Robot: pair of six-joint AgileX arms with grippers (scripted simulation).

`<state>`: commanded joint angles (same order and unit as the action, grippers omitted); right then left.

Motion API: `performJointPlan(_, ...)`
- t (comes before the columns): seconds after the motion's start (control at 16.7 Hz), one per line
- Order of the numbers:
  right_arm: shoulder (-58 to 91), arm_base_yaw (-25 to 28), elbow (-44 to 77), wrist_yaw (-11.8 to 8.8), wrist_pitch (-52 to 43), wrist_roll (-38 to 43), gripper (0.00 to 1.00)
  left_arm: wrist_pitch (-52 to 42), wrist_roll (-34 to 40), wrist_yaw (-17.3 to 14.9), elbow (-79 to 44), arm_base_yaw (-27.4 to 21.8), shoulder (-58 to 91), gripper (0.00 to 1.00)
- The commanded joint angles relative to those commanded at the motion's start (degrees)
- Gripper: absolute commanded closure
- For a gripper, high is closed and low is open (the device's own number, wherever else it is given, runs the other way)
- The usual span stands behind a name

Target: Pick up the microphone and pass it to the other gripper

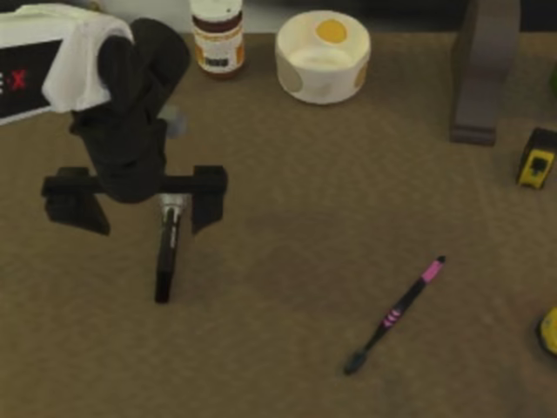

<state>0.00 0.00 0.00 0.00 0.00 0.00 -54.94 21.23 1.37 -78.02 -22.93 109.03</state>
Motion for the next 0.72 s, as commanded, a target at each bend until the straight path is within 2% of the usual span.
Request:
performJointPlan(0.42,0.0,0.0,0.0,0.0,0.0,0.0,0.00,15.8,-0.4,-0.1,7.3,0.2,8.3,0.00)
performJointPlan(0.72,0.0,0.0,0.0,0.0,0.0,0.0,0.00,17.9,-0.4,-0.1,8.3,0.2,9.5,0.00)
